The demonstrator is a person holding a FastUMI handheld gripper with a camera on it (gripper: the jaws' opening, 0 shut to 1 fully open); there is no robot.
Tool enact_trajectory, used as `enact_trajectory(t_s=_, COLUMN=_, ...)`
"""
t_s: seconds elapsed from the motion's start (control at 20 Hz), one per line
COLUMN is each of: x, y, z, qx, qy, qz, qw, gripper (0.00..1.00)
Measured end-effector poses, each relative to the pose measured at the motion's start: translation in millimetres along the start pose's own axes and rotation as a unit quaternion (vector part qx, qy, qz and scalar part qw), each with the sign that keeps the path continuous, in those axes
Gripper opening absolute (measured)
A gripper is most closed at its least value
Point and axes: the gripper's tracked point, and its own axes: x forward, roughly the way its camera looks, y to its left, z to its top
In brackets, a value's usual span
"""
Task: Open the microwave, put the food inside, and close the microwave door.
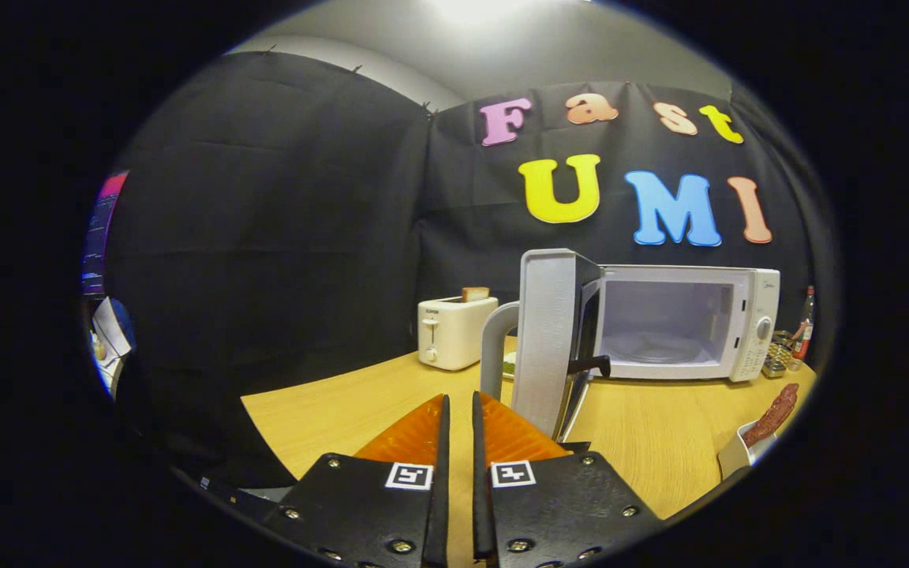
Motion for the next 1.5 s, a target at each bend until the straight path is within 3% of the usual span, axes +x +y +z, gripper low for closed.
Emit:
enact_trajectory(t_s=0.1, x=-20.3, y=-14.9, z=7.7, qx=-0.017, qy=-0.004, qz=0.021, qw=1.0, gripper=0.13)
enact_trajectory(t_s=0.2, x=-39.5, y=-33.2, z=13.0, qx=-0.029, qy=-0.012, qz=0.034, qw=0.999, gripper=0.22)
enact_trajectory(t_s=0.25, x=-48.4, y=-44.1, z=15.3, qx=-0.029, qy=-0.017, qz=0.036, qw=0.999, gripper=0.54)
enact_trajectory(t_s=0.35, x=-65.6, y=-62.6, z=15.7, qx=-0.034, qy=-0.017, qz=0.046, qw=0.998, gripper=0.87)
enact_trajectory(t_s=0.45, x=-81.5, y=-95.3, z=12.3, qx=-0.049, qy=-0.01, qz=0.024, qw=0.998, gripper=0.96)
enact_trajectory(t_s=0.7, x=-116.4, y=-188.1, z=-5.3, qx=-0.058, qy=-0.007, qz=-0.054, qw=0.997, gripper=0.96)
enact_trajectory(t_s=1.1, x=-147.9, y=-322.2, z=-37.6, qx=0.007, qy=0.018, qz=-0.157, qw=0.987, gripper=0.96)
enact_trajectory(t_s=1.35, x=-136.9, y=-362.6, z=-69.5, qx=0.116, qy=0.042, qz=-0.165, qw=0.979, gripper=0.97)
enact_trajectory(t_s=1.5, x=-122.8, y=-357.9, z=-74.6, qx=0.183, qy=0.043, qz=-0.13, qw=0.974, gripper=0.97)
